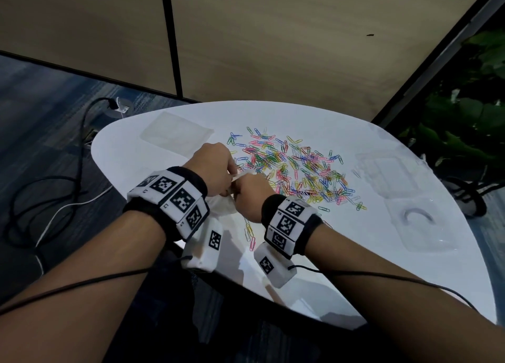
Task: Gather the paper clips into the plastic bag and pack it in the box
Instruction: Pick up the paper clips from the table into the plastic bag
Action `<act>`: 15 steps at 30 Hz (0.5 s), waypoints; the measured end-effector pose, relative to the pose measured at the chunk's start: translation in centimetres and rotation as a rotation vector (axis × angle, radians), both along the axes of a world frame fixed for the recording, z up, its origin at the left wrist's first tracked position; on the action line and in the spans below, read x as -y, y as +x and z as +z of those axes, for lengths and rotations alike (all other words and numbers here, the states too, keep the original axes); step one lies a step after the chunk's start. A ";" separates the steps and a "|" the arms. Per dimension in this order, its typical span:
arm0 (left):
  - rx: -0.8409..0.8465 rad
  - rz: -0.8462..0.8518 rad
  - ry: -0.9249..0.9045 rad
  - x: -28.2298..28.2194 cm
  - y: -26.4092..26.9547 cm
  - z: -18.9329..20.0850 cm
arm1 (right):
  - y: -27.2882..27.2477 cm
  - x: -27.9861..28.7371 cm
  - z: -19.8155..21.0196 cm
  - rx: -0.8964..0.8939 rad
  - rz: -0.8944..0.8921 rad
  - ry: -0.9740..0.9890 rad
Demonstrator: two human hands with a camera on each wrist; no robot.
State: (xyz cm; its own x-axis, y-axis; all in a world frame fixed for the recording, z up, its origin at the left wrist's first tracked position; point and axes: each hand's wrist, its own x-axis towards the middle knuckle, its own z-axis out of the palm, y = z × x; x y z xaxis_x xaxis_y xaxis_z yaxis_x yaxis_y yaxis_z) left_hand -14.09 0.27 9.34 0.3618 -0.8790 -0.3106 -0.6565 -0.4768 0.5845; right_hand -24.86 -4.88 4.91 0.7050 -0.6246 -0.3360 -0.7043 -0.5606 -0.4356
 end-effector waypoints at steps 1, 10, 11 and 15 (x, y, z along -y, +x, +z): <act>0.004 0.007 0.006 0.0 0.1 0.0 | -0.2 0.2 0.3 0.007 0.032 0.024; -0.009 0.074 0.006 -0.1 1.6 0.1 | -9.5 6.2 -0.1 -0.005 -0.266 0.090; -0.006 0.073 0.009 -0.1 1.7 0.1 | -11.1 6.8 -1.0 -0.263 -0.251 0.034; 0.010 0.063 0.021 -0.2 2.0 0.1 | -14.3 6.6 -5.1 -0.647 -0.279 0.022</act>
State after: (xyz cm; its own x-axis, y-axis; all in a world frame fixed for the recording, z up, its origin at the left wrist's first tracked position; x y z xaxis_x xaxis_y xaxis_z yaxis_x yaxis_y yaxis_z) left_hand -12.09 0.47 9.41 0.4191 -0.8478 -0.3249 -0.6308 -0.5293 0.5674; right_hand -39.15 -11.46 -0.24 0.1737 -0.7415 -0.6481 -0.9421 -0.3168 0.1099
